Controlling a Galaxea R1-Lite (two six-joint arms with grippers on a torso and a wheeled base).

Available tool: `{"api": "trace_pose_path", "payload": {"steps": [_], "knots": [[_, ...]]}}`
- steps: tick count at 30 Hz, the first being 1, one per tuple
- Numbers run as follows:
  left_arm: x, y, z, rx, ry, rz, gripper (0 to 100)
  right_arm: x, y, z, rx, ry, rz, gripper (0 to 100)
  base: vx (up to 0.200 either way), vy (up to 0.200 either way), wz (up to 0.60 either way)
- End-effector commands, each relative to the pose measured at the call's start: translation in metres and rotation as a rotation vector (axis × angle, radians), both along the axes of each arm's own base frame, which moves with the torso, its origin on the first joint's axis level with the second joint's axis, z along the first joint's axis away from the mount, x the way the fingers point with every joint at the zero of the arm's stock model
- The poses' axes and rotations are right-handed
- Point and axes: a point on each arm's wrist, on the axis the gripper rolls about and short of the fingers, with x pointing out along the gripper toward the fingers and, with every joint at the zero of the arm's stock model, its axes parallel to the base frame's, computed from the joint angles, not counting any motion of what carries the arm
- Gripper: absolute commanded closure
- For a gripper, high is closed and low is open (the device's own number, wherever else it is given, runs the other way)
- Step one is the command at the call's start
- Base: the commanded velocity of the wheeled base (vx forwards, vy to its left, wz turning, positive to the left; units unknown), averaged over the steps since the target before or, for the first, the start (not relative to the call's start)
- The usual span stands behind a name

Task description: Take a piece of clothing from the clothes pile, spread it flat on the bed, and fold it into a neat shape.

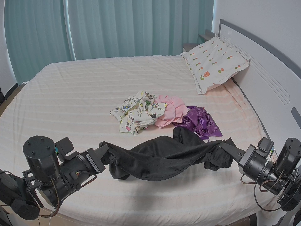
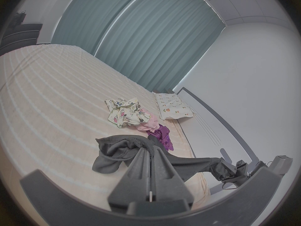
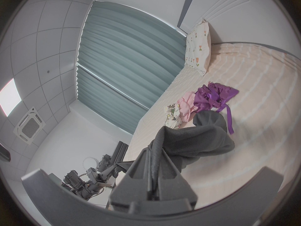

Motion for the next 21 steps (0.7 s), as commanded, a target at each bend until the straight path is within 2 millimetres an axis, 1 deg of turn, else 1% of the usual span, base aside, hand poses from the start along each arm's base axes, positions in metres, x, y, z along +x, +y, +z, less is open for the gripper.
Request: {"api": "trace_pose_path", "payload": {"steps": [1, 4, 16, 21], "knots": [[-0.0028, 0.0017, -0.0046, 0.007, 0.019, -0.004, 100, 0.001, 0.0015, -0.0011, 0.012, 0.008, 0.004, 100, -0.2, 0.0, 0.0], [-0.0022, 0.0011, -0.0058, 0.01, 0.023, -0.006, 100, 0.0021, 0.0025, -0.0044, 0.003, 0.022, 0.004, 100, 0.0, 0.0, 0.0], [-0.002, 0.0002, -0.0018, -0.002, 0.007, -0.007, 100, 0.0011, 0.006, -0.0066, -0.003, 0.031, 0.02, 100, 0.0, 0.0, 0.0], [-0.0024, 0.0004, -0.0025, 0.002, 0.009, -0.012, 100, -0.0006, 0.0063, -0.0059, -0.003, 0.028, 0.025, 100, 0.0, 0.2, 0.0]]}}
